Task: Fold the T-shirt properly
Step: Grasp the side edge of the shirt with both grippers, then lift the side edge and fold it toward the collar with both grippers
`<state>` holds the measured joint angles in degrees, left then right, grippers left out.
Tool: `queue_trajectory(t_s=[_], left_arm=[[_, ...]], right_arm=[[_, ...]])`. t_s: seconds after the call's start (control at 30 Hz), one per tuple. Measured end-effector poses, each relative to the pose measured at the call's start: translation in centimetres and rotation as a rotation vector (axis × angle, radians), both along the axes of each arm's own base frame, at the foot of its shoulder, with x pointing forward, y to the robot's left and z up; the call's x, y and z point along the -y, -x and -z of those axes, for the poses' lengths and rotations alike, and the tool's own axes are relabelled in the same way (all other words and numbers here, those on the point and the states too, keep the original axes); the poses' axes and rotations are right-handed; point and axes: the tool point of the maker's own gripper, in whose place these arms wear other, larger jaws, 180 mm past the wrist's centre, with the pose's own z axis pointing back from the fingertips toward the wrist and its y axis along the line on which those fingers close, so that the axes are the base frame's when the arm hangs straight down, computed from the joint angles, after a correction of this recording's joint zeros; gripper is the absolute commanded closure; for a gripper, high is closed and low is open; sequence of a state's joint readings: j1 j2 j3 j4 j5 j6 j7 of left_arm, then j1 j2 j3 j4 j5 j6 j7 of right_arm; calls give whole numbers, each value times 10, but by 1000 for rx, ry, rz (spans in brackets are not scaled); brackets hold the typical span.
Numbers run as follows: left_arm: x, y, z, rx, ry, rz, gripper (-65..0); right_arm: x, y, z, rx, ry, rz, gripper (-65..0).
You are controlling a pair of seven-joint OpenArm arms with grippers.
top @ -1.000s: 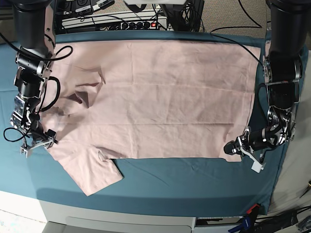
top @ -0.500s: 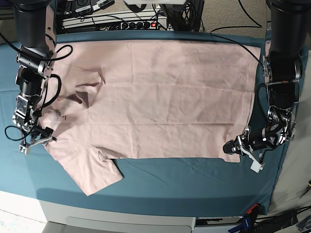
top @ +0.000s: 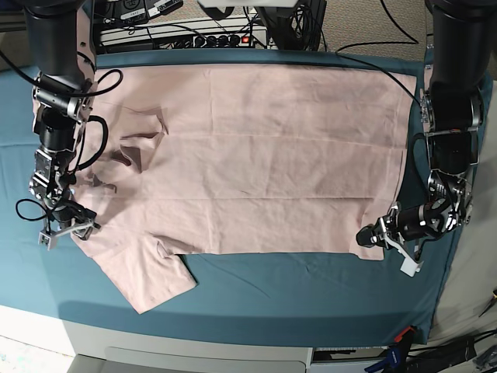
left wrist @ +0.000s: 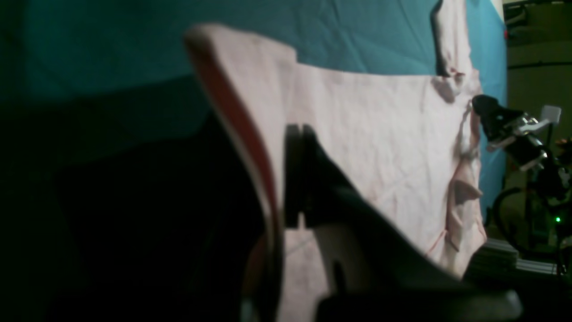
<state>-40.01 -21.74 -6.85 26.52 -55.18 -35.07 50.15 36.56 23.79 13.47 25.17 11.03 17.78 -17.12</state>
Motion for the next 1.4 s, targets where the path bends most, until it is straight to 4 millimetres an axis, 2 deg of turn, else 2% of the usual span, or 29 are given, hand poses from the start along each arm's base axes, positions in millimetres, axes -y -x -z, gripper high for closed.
queue_trajectory(t_s=[0.1, 0.13, 0.3, 0.4, 0.7, 0.8, 1.03, 1.23, 1.4], left_arm=[[0, 1, 2, -3, 1, 0, 0], [0, 2, 2, -5, 0, -1, 0], [-3, 4, 4, -9, -1, -4, 0], [-3, 6, 6, -11, 1, -5, 0], [-3, 9, 7, -20, 10, 4, 0], [-1, 11, -1, 18, 35, 41, 0], [-28, 18, -12, 8, 57, 26, 0], [-34, 26, -20, -14, 107, 48, 0], [-43, 33, -35, -15, 177, 62, 0]], right_arm=[[0, -1, -1, 11, 3, 1, -318], [0, -1, -2, 14, 4, 2, -299], [5, 1, 0, -8, 56, -5, -95], [6, 3, 2, -29, 96, -29, 0], [4, 6, 5, -56, 172, -109, 0], [1, 14, 5, -45, 187, -170, 0], [0, 42, 6, -23, 247, -254, 0], [3, 61, 1, -42, 308, -319, 0], [10, 73, -1, -60, 316, -353, 0]])
